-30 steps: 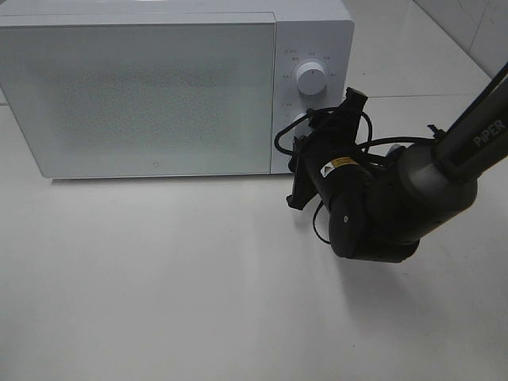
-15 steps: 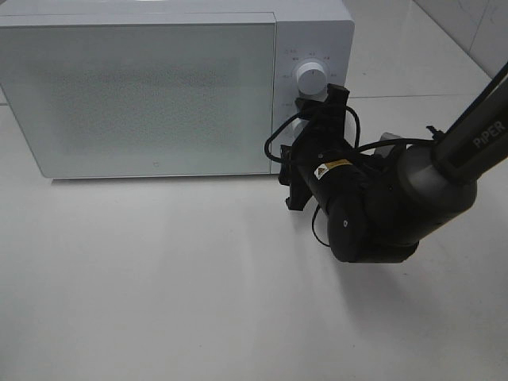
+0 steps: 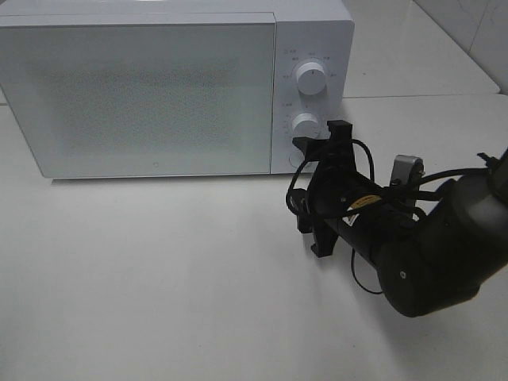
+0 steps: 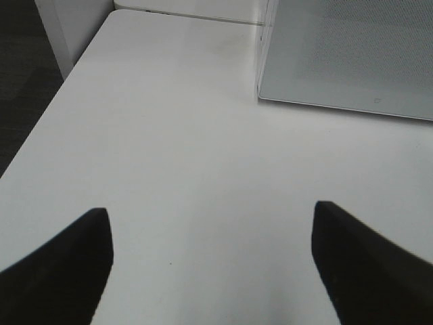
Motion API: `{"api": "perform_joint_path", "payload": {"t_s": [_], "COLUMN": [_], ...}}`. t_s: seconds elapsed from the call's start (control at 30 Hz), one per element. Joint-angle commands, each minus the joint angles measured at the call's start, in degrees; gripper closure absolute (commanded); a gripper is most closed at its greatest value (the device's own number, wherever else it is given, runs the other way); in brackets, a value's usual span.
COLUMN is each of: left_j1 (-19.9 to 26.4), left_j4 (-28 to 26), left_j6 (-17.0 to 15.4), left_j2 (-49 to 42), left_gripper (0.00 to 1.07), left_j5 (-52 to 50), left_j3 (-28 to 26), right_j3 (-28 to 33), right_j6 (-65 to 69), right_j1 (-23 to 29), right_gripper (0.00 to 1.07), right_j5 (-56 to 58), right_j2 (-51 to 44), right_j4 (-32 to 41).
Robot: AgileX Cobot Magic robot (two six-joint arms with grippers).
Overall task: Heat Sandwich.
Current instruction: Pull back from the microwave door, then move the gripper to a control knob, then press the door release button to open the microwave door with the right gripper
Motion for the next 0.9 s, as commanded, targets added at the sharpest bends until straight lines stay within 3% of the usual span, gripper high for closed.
{"api": "perform_joint_path", "payload": {"t_s": [0.03,0.27,0.37,0.6,0.73,0.77,0.83,0.9], "left_j1": [0.06,0.06,0.06,0.06,0.06,0.06,0.06,0.06], "left_j4": [-0.4,-0.4,-0.4,-0.4,-0.4,-0.4,-0.4,-0.4], "left_j6": [0.0,0.0,0.0,0.0,0.0,0.0,0.0,0.0], "left_j2": [-1.38,-1.38,-1.38,-1.32,-1.32,-1.32,-1.32,-1.32], "left_gripper": [0.3,0.3,0.3,0.3,0.3,0.3,0.3,0.3], "left_j5": [-0.34,-0.34,-0.34,-0.34,-0.34,-0.34,-0.34,-0.34], "left_j3": [0.11,0.11,0.11,0.11,0.11,0.11,0.11,0.11], "right_j3": [2.29,5.33,5.56,5.56,5.56,5.56,5.56,5.56], "right_j6": [-3.5,-13.92,-27.73,-46.41,-60.5,-60.5,-69.56,-76.32], "right_j1": [0.0,0.0,0.0,0.0,0.0,0.0,0.0,0.0], "right_gripper": [0.36,0.39,0.44,0.56,0.81,0.81,0.98,1.07], "right_j5": [-10.71,-10.71,-10.66,-10.26,-10.54,-10.54,-10.6,-10.49], "right_j2": [-2.01,-4.24,-5.33,-6.65,-7.39,-7.39,-7.56,-7.56], "right_j4": [-2.12,-6.47,-7.45,-7.33,-7.22,-7.22,-7.22,-7.05]}}
